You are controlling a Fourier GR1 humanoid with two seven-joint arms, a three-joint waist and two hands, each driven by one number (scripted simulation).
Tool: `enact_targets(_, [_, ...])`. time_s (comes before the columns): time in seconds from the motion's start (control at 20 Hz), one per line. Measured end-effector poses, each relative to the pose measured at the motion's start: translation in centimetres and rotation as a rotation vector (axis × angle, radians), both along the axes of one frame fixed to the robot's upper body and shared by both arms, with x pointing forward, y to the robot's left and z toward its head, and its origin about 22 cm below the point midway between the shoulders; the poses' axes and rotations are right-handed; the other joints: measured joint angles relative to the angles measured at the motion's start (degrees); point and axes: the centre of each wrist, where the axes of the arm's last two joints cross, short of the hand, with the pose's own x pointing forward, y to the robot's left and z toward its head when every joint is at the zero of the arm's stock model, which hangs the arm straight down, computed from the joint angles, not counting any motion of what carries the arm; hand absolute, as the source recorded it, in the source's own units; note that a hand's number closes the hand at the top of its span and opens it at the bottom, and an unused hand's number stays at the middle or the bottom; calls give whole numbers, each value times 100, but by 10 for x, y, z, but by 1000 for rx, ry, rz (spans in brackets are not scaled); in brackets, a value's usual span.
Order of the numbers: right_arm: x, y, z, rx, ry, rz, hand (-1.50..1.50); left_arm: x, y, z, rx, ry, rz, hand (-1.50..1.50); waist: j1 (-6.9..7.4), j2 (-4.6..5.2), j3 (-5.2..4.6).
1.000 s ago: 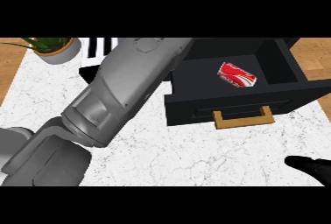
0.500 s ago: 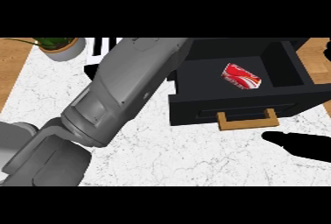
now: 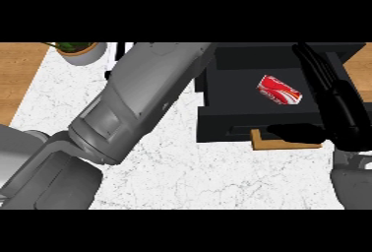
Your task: Pick up the can, place it into the drawer and close the drawer
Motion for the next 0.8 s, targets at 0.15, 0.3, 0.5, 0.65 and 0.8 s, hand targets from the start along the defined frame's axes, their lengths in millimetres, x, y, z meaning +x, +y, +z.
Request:
enact_targets(0.15, [19, 10, -17, -77, 18, -22, -150, 1, 2, 1, -1, 3, -7, -150, 74, -12, -1])
enact_targets(0.3, [37, 16, -32, -144, 16, -32, -150, 2, 5, 3, -14, 9, -16, -150, 121, -23, -3])
enact_targets(0.5, [61, 30, -51, -190, 13, -54, -150, 7, 16, 9, -17, 8, -10, -150, 204, -45, -4])
enact_targets(0.65, [75, 35, -68, -212, 6, -80, -150, 9, 23, 5, -15, 13, 3, -150, 262, -58, -4])
enact_targets(0.8, [92, 36, -78, -232, -8, -120, -150, 11, 32, 8, -13, 16, 3, -150, 339, -73, -5])
